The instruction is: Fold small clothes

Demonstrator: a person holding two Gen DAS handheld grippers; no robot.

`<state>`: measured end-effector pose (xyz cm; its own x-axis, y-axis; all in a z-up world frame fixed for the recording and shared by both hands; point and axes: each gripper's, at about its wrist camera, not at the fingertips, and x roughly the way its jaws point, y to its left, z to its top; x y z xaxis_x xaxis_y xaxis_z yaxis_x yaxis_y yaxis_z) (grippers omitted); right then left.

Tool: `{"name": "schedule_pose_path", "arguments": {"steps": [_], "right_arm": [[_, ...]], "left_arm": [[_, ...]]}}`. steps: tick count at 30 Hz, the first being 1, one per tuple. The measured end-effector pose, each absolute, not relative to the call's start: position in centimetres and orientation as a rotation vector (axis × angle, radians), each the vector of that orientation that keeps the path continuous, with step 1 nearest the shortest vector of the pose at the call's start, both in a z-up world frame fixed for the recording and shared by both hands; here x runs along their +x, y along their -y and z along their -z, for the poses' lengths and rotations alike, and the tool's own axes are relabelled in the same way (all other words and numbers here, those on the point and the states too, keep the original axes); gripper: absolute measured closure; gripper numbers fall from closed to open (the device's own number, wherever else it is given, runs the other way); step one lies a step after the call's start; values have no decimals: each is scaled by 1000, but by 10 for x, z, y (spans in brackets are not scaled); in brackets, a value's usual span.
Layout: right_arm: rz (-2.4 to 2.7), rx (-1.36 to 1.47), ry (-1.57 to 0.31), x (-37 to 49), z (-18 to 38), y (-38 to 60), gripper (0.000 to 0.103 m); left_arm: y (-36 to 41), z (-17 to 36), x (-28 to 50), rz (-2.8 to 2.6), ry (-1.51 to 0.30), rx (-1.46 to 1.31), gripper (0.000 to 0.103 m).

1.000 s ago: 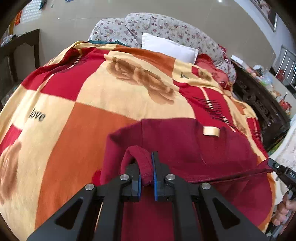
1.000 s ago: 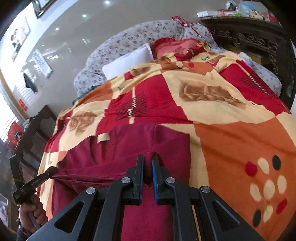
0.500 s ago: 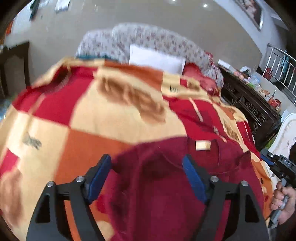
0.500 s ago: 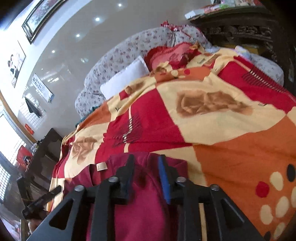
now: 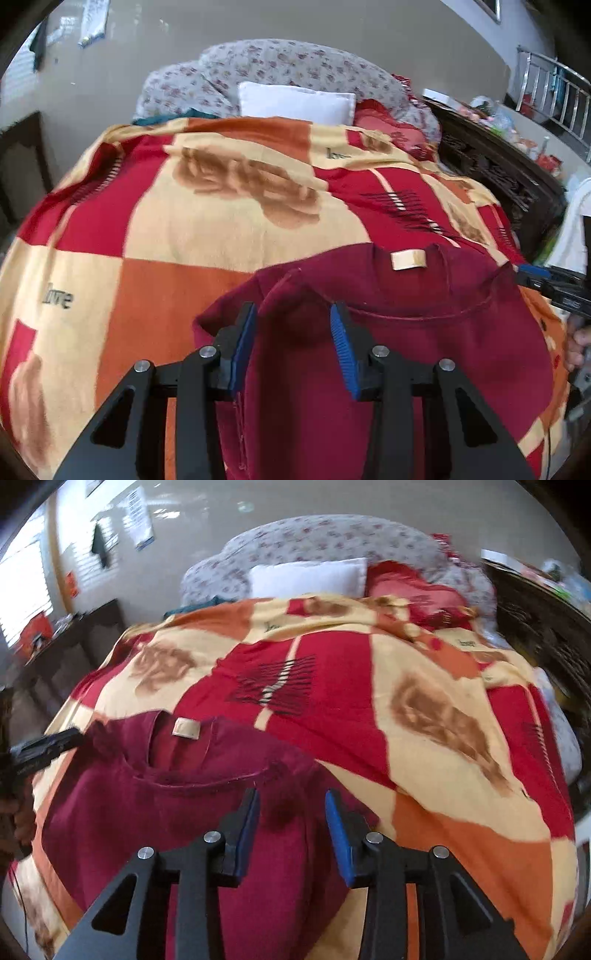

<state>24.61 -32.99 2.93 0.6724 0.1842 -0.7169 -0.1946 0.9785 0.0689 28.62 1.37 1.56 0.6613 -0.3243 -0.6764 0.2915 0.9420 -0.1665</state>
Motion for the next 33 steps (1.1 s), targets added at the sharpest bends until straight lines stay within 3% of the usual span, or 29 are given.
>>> {"name": "schedule_pose_path", "arguments": {"steps": [3, 4, 6, 10, 13, 18, 23, 33], "right_arm": [[-248, -30, -839, 255, -20, 325, 65], [-251, -43, -848, 256, -18, 322, 80], [-273, -54, -853, 255, -16, 317, 92], [-239, -74, -823, 251, -20, 314, 94], [-243, -72, -811, 248, -20, 314, 93], [-232, -60, -812, 250, -19, 313, 93], [-231, -52, -805, 248, -22, 313, 93], [-138, 94, -762, 250, -25, 346, 95]], "left_arm": [[-10, -10, 286, 398, -781, 5, 66], [-10, -8, 289, 405, -793, 8, 72], [-16, -4, 298, 370, -811, -11, 76], [-27, -7, 303, 355, -785, -46, 75], [-23, -12, 300, 370, -744, 12, 62], [-2, -6, 317, 412, -793, 141, 61], [6, -3, 328, 415, -819, 154, 94], [-28, -4, 324, 290, -764, -15, 96]]}}
